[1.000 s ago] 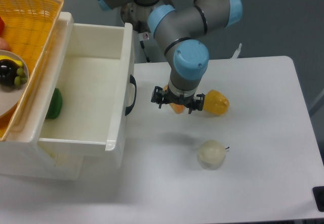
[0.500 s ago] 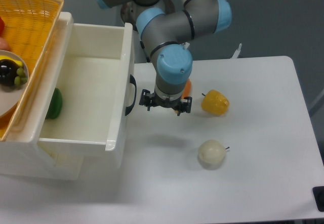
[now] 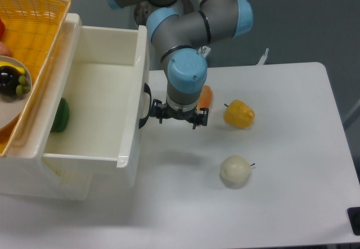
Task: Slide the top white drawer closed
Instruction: 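Move the gripper toward the front of the open white drawer, then push the white drawer front inward with the gripper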
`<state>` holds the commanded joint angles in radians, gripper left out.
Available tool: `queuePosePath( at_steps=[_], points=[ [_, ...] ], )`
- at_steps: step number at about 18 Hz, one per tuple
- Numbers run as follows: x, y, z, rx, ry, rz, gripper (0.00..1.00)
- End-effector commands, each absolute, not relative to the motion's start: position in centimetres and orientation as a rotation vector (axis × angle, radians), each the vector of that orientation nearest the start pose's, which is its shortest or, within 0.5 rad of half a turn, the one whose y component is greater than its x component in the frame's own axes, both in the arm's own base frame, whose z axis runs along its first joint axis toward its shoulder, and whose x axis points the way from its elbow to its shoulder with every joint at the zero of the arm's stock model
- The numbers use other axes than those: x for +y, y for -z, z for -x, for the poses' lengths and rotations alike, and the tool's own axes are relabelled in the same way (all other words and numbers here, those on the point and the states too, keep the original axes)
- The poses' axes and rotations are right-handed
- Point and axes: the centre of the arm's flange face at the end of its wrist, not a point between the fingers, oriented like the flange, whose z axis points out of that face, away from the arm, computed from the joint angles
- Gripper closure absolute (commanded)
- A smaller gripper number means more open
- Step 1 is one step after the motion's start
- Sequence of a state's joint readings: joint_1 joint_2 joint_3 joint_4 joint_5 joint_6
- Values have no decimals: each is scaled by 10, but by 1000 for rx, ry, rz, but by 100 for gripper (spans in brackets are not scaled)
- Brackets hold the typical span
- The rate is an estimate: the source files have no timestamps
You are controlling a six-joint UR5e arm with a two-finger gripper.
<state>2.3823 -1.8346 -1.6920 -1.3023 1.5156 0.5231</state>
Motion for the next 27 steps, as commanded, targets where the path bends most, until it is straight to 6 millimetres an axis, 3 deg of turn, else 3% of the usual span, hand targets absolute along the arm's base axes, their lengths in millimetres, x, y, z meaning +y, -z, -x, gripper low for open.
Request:
queuePosePath(
  at_steps=[7, 27],
  points=[
    [495, -318, 300, -459, 178, 3158, 0],
    [531, -333, 231, -342, 148, 3160, 0]
  ],
)
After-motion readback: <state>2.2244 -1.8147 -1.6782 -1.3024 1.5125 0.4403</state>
